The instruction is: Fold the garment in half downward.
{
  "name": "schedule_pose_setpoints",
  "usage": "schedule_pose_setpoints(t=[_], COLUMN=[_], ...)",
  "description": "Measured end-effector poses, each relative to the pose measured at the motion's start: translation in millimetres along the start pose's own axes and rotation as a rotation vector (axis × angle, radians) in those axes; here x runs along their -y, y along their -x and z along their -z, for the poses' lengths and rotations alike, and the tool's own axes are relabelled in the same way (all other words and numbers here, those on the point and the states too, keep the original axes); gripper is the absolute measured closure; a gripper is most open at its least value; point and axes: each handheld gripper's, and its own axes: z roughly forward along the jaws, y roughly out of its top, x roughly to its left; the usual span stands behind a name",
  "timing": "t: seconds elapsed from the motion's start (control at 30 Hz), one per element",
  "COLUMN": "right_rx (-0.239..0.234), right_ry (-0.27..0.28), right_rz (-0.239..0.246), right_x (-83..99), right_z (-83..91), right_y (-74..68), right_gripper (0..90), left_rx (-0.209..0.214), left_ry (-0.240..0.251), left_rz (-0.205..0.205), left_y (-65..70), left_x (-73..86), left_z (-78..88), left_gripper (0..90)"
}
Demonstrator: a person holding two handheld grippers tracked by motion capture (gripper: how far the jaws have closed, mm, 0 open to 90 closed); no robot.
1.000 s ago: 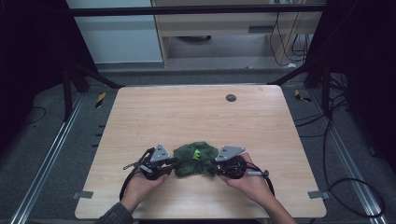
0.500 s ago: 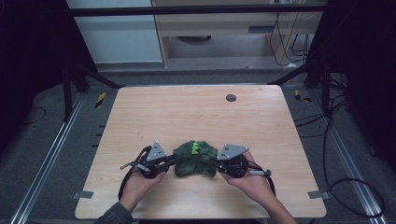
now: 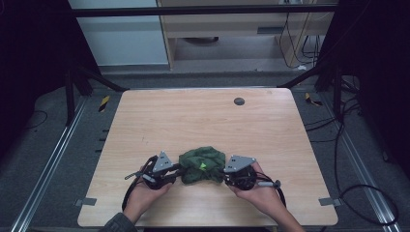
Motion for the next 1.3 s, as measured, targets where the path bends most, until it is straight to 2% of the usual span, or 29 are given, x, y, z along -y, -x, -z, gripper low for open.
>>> schedule_pose_setpoints(t=[0.03, 0.13, 0.3, 0.5, 0.8, 0.93, 1.2, 1.3], right_rx=[0.002, 0.006, 0.016, 0.023, 0.042, 0.054, 0.086, 0.102], right_ry=[0.001, -0.001, -0.001, 0.000, 0.000, -0.003, -0.020, -0.019], right_rz=[-0.001, -0.002, -0.006, -0.019, -0.038, -0.049, -0.098, -0.109], right_x=[0.1, 0.7, 2.8, 5.1, 8.5, 9.9, 12.7, 13.5], right_z=[0.2, 1.4, 3.8, 5.3, 10.1, 12.2, 14.2, 14.8], right_y=[0.2, 0.8, 2.8, 5.4, 9.5, 11.6, 16.2, 17.3], right_gripper=[79.6, 77.5, 75.8, 73.3, 67.8, 61.5, 42.9, 34.5], left_rx=[-0.005, -0.012, -0.014, -0.038, -0.036, -0.044, -0.047, -0.045], left_ry=[0.003, 0.004, 0.015, 0.023, 0.012, 0.010, 0.000, -0.010], left_rz=[0.007, 0.007, 0.002, -0.003, 0.006, 0.013, 0.025, 0.053], left_y=[-0.3, -1.5, -3.1, -5.6, -5.1, -5.5, -4.8, -5.6], left_x=[1.0, 3.2, 2.8, 1.3, 4.7, 4.8, 5.5, 5.6], left_z=[0.5, 3.1, 10.8, 16.4, 17.1, 17.0, 17.9, 17.6], left_gripper=[64.9, 61.3, 64.0, 64.3, 58.9, 55.1, 45.5, 35.3])
